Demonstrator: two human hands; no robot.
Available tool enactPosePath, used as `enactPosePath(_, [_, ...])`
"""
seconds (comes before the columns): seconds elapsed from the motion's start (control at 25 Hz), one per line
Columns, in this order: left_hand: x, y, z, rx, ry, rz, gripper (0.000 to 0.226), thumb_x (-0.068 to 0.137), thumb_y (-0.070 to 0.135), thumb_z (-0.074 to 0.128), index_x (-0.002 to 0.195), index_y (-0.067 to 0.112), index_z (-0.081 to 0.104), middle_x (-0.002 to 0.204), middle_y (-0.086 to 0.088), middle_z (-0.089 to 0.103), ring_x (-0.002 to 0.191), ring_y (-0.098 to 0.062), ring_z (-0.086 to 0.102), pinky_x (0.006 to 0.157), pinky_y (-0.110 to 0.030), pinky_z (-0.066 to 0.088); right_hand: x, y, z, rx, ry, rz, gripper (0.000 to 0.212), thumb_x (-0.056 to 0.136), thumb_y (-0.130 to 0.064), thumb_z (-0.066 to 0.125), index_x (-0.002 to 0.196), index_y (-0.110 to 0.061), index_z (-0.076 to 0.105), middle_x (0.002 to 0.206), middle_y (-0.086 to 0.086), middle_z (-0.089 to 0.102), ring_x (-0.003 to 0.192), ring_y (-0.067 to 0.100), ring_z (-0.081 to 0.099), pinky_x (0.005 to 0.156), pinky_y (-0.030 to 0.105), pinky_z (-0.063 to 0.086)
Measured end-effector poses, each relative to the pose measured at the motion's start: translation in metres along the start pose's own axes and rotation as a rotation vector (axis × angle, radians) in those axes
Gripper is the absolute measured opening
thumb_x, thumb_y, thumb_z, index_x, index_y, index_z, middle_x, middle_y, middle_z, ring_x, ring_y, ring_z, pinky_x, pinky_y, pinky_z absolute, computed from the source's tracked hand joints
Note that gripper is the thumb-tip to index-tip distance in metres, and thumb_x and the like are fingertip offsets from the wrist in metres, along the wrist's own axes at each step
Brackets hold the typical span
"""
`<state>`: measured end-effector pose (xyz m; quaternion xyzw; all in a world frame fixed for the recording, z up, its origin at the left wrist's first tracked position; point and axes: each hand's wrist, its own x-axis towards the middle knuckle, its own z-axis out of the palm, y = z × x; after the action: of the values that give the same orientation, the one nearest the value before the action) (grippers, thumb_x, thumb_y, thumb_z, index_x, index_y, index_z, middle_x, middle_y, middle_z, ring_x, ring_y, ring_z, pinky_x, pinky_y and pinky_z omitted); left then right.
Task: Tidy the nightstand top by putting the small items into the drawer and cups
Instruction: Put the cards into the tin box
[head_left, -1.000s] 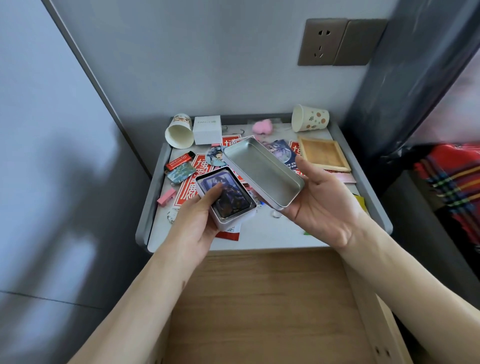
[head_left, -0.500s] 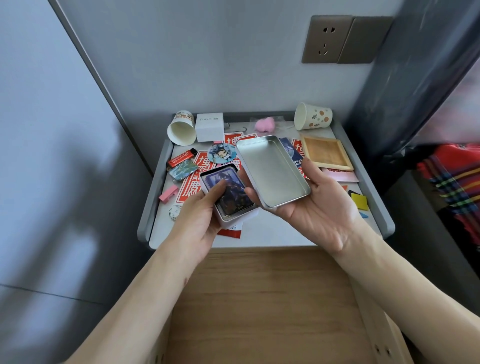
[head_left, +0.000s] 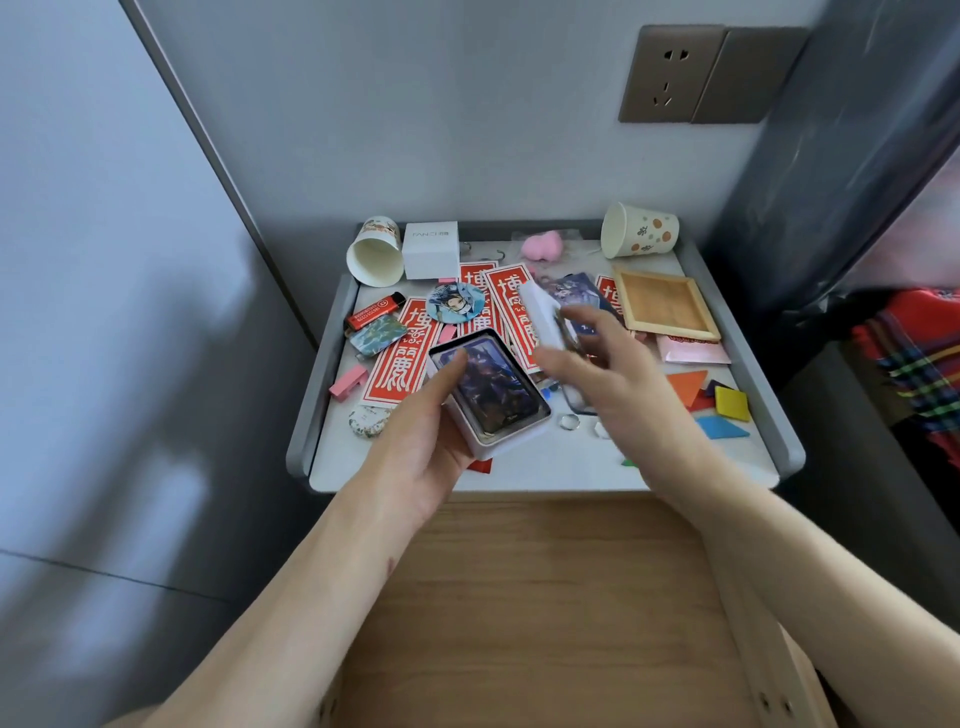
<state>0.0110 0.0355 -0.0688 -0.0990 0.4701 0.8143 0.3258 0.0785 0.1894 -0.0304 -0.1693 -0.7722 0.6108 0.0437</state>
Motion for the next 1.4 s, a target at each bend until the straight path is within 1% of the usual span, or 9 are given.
enactPosePath(0.16, [-0.002,-0.008,0.005,-0.046,-0.098,-0.053,0.061,0.101,0.053,0.039,0.137,0.007,0.056,0.129,-0.019,0.065,0.119,-0.034,0.063,0.094,-0.048,0.055,-0.003,0.007,0.015,-0.463,0.083,-0.075,0.069,0.08,-0.048,0.069,0.139,-0.024,0.044,0.129,-0.003,0.059,0.113,0.013,0.056,0.085,0.023,0.041])
enactPosePath(0.36, [-0.003,-0.015,0.01,-0.051,-0.159,-0.069,0.063,0.102,0.054,0.032,0.138,0.008,0.056,0.127,-0.014,0.067,0.109,-0.026,0.067,0.073,-0.035,0.059,-0.007,0.017,0.029,-0.665,0.121,-0.142,0.076,0.078,-0.053,0.068,0.141,-0.022,0.04,0.132,0.002,0.052,0.12,0.02,0.05,0.091,0.027,0.038])
enactPosePath(0.52, [-0.002,-0.019,0.008,-0.028,-0.128,-0.065,0.057,0.103,0.05,0.034,0.136,0.01,0.058,0.131,-0.014,0.065,0.123,-0.029,0.06,0.11,-0.049,0.039,-0.009,0.019,0.034,-0.738,0.148,-0.14,0.076,0.077,-0.051,0.066,0.141,-0.019,0.04,0.13,0.005,0.054,0.12,0.024,0.051,0.095,0.033,0.041])
enactPosePath(0.6, [-0.003,-0.02,0.009,-0.008,-0.11,-0.038,0.048,0.103,0.044,0.042,0.129,0.01,0.063,0.127,-0.014,0.068,0.118,-0.029,0.063,0.109,-0.048,0.038,-0.01,0.02,0.037,-0.749,0.164,-0.159,0.075,0.077,-0.052,0.065,0.14,-0.019,0.04,0.129,0.004,0.054,0.119,0.024,0.052,0.096,0.037,0.044])
enactPosePath(0.72, [-0.005,-0.019,0.01,0.046,-0.009,-0.012,0.026,0.1,0.027,0.055,0.104,0.01,0.074,0.107,-0.016,0.074,0.094,-0.029,0.07,0.086,-0.044,0.047,-0.012,0.025,0.043,-0.776,0.139,-0.224,0.075,0.08,-0.058,0.061,0.141,-0.02,0.04,0.131,0.002,0.053,0.118,0.022,0.053,0.094,0.037,0.047])
enactPosePath(0.8, [-0.006,-0.017,0.008,0.044,0.06,0.009,0.023,0.1,0.023,0.055,0.101,0.008,0.073,0.102,-0.016,0.074,0.092,-0.034,0.069,0.079,-0.043,0.051,-0.009,0.028,0.04,-0.634,0.071,-0.115,0.076,0.08,-0.061,0.062,0.141,-0.021,0.04,0.132,-0.001,0.054,0.12,0.019,0.052,0.099,0.037,0.044])
enactPosePath(0.88, [-0.008,-0.011,0.005,0.012,0.089,0.044,0.023,0.101,0.025,0.055,0.108,0.008,0.069,0.107,-0.016,0.075,0.103,-0.038,0.069,0.094,-0.054,0.052,-0.003,0.027,0.032,-0.311,0.015,0.083,0.062,0.082,-0.058,0.064,0.128,-0.018,0.052,0.118,0.001,0.064,0.106,0.02,0.061,0.095,0.042,0.05])
enactPosePath(1.04, [-0.013,-0.007,0.002,0.021,0.111,0.113,0.021,0.101,0.022,0.057,0.115,0.009,0.066,0.107,-0.013,0.076,0.101,-0.03,0.072,0.1,-0.053,0.051,-0.007,0.029,0.027,0.402,-0.22,0.401,0.029,0.092,-0.027,0.064,0.097,0.001,0.068,0.088,0.019,0.073,0.077,0.029,0.071,0.078,0.038,0.061])
enactPosePath(1.4, [-0.029,0.021,-0.036,0.62,0.176,0.179,0.025,0.09,0.043,0.069,0.105,0.023,0.068,0.097,0.0,0.077,0.088,-0.019,0.072,0.06,-0.029,0.053,-0.024,0.028,0.029,0.32,-0.203,0.303,0.019,0.091,-0.023,0.065,0.094,-0.004,0.065,0.076,0.015,0.062,0.062,0.021,0.059,0.075,0.044,0.058])
